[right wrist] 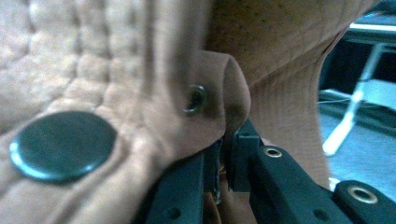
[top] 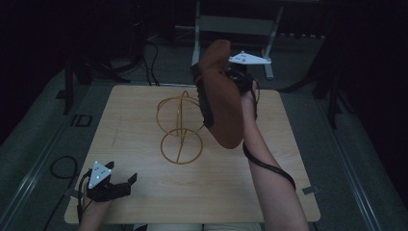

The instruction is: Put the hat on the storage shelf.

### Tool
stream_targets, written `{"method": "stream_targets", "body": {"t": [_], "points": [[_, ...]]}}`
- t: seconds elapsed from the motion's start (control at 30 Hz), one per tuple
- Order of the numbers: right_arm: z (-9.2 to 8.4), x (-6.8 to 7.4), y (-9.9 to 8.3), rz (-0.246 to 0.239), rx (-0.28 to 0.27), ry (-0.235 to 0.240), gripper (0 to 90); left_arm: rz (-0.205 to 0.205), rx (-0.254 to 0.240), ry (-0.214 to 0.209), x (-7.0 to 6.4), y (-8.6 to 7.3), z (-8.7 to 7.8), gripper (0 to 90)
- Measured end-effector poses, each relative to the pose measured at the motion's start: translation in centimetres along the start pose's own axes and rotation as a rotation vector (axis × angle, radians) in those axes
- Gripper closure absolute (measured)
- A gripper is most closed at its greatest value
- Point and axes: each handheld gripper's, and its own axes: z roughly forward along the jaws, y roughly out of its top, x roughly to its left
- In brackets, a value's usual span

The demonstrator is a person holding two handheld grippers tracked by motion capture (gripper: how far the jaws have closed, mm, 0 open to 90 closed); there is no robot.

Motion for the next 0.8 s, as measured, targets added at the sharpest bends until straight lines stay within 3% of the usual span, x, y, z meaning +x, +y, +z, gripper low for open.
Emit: {"method": "stream_targets", "body": {"t": [0.17, 0.37, 0.5, 0.6, 0.67, 0.8], "points": [[2.5, 2.5, -0.6, -0.046, 0.064, 0.049, 84.4, -0.010, -0.003, 0.010, 0.1, -0.1, 0.0, 5.2], [4.0, 4.4, -0.8, -0.078, 0.114, 0.092, 78.6, -0.044, -0.001, 0.004, 0.6, -0.5, 0.1, 5.8], [5.2, 5.6, -1.2, -0.090, 0.145, 0.130, 55.5, -0.042, -0.007, 0.006, 0.6, -0.5, 0.0, 5.8], [6.2, 6.3, -1.9, -0.105, 0.198, 0.133, 41.6, -0.048, -0.015, 0.002, 0.7, -0.5, -0.1, 5.8], [6.8, 6.8, -2.4, -0.129, 0.204, 0.118, 33.0, -0.057, -0.011, -0.003, 0.8, -0.5, -0.1, 5.8], [6.8, 7.3, -2.7, -0.140, 0.187, 0.101, 25.6, -0.059, -0.008, 0.000, 0.8, -0.7, 0.0, 5.8]]}}
